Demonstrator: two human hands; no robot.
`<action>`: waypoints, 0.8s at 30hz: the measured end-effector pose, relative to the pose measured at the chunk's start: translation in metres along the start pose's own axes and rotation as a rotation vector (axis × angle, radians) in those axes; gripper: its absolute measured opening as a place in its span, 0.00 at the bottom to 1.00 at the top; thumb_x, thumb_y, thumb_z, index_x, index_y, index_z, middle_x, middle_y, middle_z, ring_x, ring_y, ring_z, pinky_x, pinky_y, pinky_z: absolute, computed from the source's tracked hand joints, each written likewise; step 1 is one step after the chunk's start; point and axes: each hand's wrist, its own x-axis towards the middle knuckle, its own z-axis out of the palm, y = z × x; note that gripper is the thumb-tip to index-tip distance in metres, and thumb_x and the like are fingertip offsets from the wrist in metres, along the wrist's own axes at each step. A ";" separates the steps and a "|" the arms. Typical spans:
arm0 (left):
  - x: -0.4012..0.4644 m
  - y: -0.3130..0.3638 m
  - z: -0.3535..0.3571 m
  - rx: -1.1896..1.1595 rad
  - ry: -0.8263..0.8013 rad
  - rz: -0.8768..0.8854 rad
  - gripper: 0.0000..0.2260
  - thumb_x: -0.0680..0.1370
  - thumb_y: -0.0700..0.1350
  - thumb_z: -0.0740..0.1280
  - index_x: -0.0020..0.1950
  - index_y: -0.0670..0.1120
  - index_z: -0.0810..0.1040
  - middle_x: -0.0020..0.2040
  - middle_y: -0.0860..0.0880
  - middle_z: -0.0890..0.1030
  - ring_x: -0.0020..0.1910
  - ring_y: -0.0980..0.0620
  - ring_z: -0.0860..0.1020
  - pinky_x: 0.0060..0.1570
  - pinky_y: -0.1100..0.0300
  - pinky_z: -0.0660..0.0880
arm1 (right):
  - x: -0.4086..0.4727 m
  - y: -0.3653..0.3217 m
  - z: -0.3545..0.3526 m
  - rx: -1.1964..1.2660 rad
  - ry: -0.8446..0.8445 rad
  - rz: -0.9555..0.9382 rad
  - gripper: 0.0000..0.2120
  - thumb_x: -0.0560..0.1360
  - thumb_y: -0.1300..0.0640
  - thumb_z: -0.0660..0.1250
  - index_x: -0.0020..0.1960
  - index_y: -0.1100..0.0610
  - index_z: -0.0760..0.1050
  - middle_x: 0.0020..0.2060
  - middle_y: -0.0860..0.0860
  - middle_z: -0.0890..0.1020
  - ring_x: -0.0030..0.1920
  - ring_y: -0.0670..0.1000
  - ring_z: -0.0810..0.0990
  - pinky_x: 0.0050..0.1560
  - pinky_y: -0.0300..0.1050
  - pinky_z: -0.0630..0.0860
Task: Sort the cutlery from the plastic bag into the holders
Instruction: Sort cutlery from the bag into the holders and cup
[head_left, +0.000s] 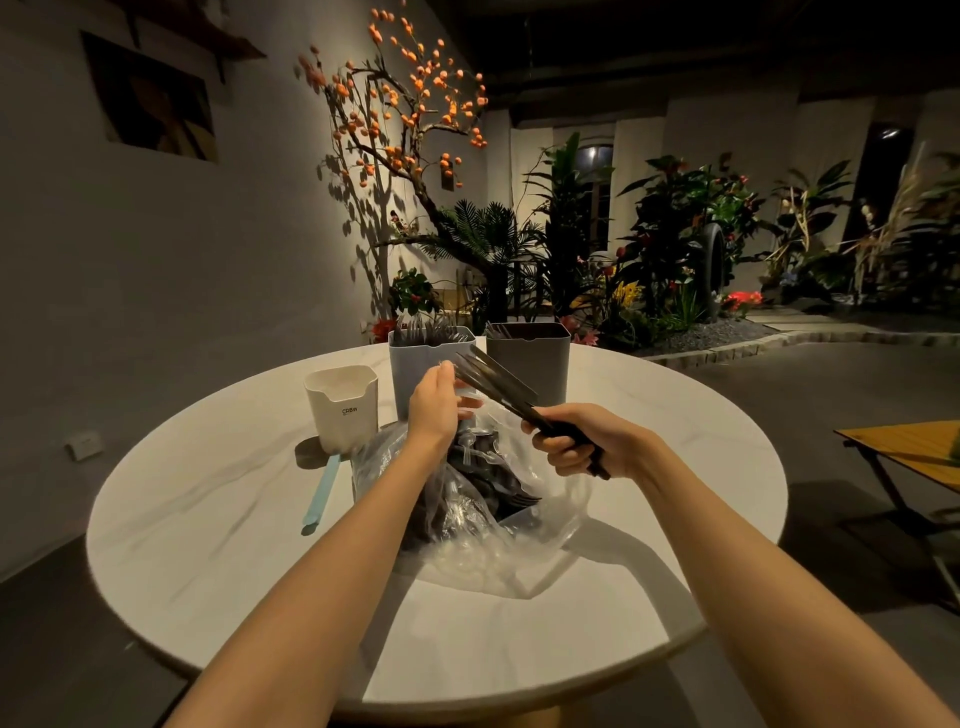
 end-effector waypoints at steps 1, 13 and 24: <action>0.001 0.000 0.001 0.015 0.007 0.001 0.13 0.85 0.50 0.50 0.52 0.46 0.72 0.49 0.45 0.80 0.43 0.46 0.83 0.40 0.56 0.80 | 0.001 -0.001 -0.001 0.004 -0.001 0.004 0.13 0.83 0.53 0.51 0.47 0.59 0.68 0.27 0.48 0.63 0.21 0.43 0.58 0.22 0.33 0.57; 0.024 -0.008 0.010 -0.154 0.075 -0.108 0.27 0.79 0.64 0.50 0.56 0.44 0.75 0.54 0.40 0.81 0.53 0.43 0.80 0.57 0.42 0.77 | 0.023 0.000 -0.006 -0.236 0.060 -0.125 0.13 0.83 0.54 0.54 0.49 0.61 0.71 0.29 0.51 0.67 0.26 0.46 0.61 0.25 0.34 0.60; 0.030 0.008 0.028 -0.235 -0.162 -0.096 0.16 0.82 0.51 0.61 0.46 0.39 0.80 0.48 0.39 0.83 0.50 0.44 0.83 0.57 0.51 0.78 | 0.058 -0.010 0.001 -0.402 0.283 -0.352 0.08 0.83 0.57 0.55 0.51 0.62 0.69 0.30 0.51 0.67 0.25 0.43 0.63 0.25 0.34 0.60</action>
